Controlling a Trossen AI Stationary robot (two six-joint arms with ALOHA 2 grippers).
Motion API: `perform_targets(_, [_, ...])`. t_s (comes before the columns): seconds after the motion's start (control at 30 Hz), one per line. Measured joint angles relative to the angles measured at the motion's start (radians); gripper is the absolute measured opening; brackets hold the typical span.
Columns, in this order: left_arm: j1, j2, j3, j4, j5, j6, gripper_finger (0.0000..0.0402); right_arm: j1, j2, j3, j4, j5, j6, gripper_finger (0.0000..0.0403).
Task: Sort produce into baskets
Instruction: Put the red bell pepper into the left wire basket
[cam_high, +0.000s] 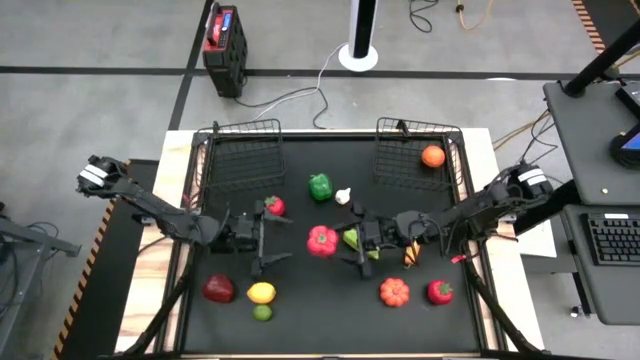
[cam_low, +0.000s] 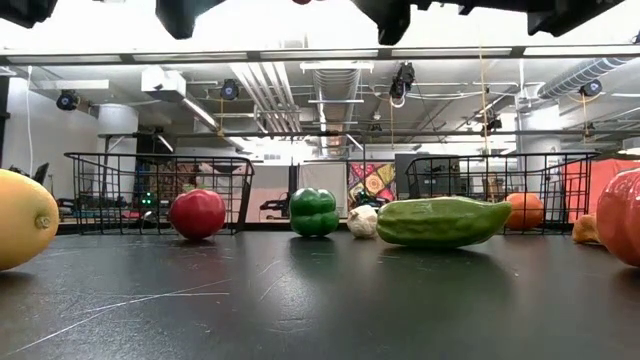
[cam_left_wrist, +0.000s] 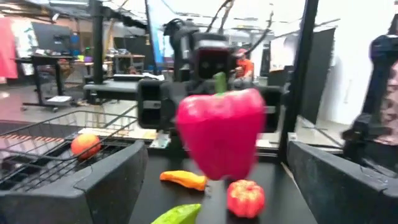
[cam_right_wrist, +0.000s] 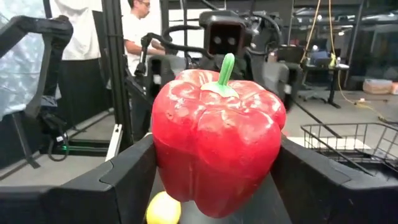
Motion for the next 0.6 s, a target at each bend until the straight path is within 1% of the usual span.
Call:
perform_targets(0.07, [0.022, 0.034, 0.000, 0.036, 0.008, -0.016, 0.0365, 0.000, 0.002, 0.001, -0.002, -0.002, -0.004, 0.0279])
perform_targets(0.2, [0.066, 0.109, 0.000, 0.140, 0.107, -0.043, 0.0365, 0.000, 0.005, 0.005, 0.003, -0.003, -0.028, 0.0277])
perform_targets(0.27, [0.082, 0.144, 0.002, 0.171, 0.120, -0.052, 0.0365, 0.000, 0.005, 0.005, 0.003, -0.017, -0.032, 0.0276])
perform_targets(0.33, [0.100, 0.170, 0.011, 0.187, 0.132, -0.066, 0.0366, 0.000, 0.004, 0.005, 0.006, -0.028, -0.037, 0.0276])
perform_targets(0.47, [0.130, 0.217, 0.032, 0.230, 0.231, -0.089, 0.0366, 0.003, 0.003, 0.005, 0.010, -0.039, -0.046, 0.0279])
perform_targets(0.6, [0.145, 0.251, 0.058, 0.238, 0.283, -0.098, 0.0366, 0.004, 0.003, 0.005, 0.010, -0.041, -0.054, 0.0276])
